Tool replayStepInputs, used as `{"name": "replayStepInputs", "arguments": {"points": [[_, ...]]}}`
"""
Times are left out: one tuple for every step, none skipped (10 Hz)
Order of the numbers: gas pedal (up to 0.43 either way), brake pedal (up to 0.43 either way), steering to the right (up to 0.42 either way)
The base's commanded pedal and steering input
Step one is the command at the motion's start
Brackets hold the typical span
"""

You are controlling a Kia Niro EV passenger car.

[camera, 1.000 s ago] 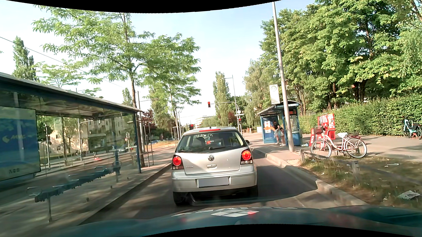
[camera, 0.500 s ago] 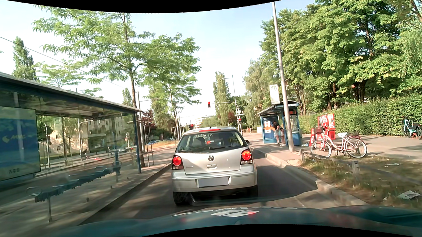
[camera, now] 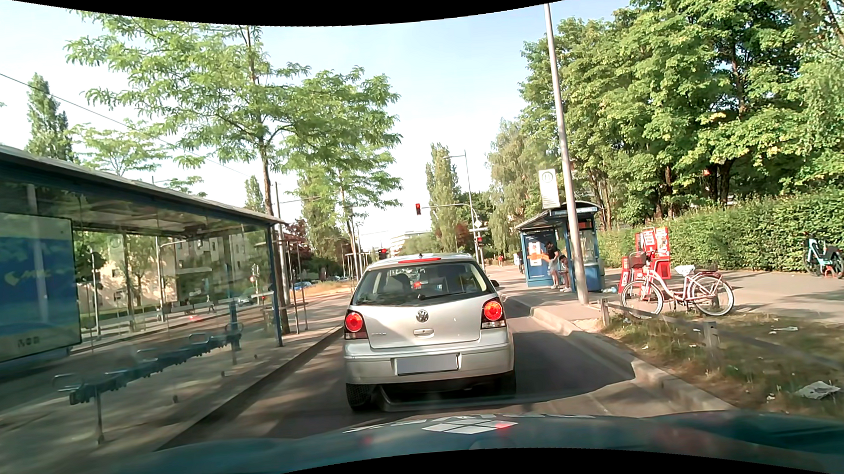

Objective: Follow the waypoints while adhering to traffic rules and regulations

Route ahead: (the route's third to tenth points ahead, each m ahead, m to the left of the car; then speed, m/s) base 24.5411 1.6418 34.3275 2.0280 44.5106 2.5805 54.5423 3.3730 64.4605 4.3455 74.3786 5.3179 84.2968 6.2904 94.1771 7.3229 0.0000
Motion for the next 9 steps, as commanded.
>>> {"name": "replayStepInputs", "arguments": {"points": [[0.000, 0.226, -0.003], [0.000, 0.226, -0.003], [0.000, 0.226, -0.004], [0.000, 0.232, -0.003], [0.000, 0.226, -0.004], [0.000, 0.226, -0.004], [0.000, 0.226, -0.003], [0.000, 0.226, -0.004], [0.000, 0.232, -0.003]]}}
